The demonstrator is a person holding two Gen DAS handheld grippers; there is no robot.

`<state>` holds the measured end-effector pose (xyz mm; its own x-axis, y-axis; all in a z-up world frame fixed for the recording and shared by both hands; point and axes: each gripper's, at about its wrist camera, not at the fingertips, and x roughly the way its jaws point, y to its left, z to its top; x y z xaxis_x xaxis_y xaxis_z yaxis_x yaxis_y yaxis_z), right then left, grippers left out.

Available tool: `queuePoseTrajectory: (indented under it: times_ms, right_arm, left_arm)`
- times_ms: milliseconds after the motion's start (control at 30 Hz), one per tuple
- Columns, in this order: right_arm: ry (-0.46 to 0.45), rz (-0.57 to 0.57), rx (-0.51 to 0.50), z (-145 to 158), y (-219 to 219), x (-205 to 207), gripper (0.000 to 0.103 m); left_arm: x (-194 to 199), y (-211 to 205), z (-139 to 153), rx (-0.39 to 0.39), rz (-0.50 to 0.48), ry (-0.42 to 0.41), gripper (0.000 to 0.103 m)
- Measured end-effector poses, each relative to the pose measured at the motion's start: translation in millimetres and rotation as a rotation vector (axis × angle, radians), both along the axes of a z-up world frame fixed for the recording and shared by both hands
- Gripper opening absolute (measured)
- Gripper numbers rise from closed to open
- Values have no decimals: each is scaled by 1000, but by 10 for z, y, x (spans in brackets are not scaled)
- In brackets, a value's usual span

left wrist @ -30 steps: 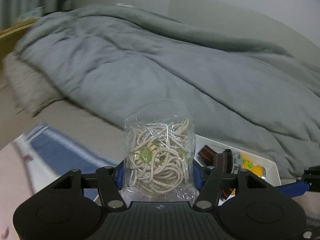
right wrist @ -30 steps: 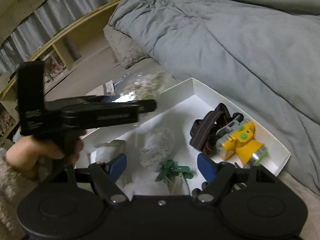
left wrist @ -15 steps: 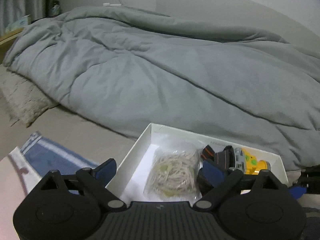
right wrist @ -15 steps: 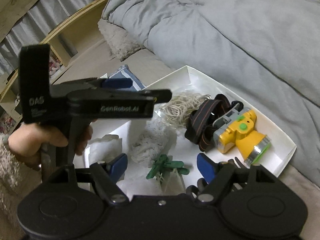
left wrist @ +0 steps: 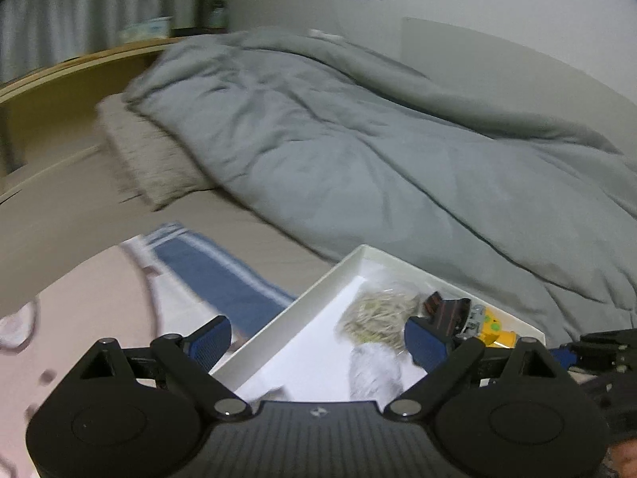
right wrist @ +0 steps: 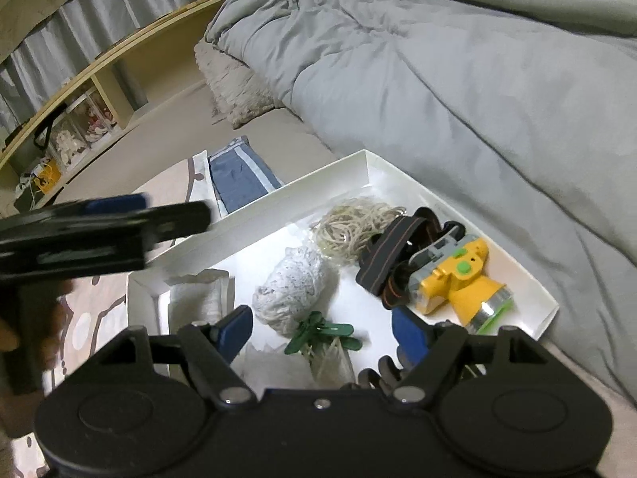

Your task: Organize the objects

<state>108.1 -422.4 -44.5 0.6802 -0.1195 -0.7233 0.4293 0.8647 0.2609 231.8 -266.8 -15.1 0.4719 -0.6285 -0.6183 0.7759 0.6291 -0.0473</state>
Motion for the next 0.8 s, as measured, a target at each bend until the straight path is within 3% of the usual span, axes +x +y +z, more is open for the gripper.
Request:
queuePoseTrajectory:
  times_ms: [167, 233, 500, 800]
  right_arm:
    - [-13, 5, -47, 116, 85, -51, 81]
    - [-20, 23, -113, 230, 181, -73, 84]
    - [-47, 30, -160, 512, 284, -241, 102]
    - [-69, 59, -210, 787, 467, -636, 103]
  left_arm:
    - [-171, 296, 97, 14, 86, 0, 102]
    - [-246, 386, 131, 18, 115, -1, 103]
    - [-571, 686, 374, -2, 235, -2, 103]
    - [-1102, 907, 750, -3, 375, -68, 103]
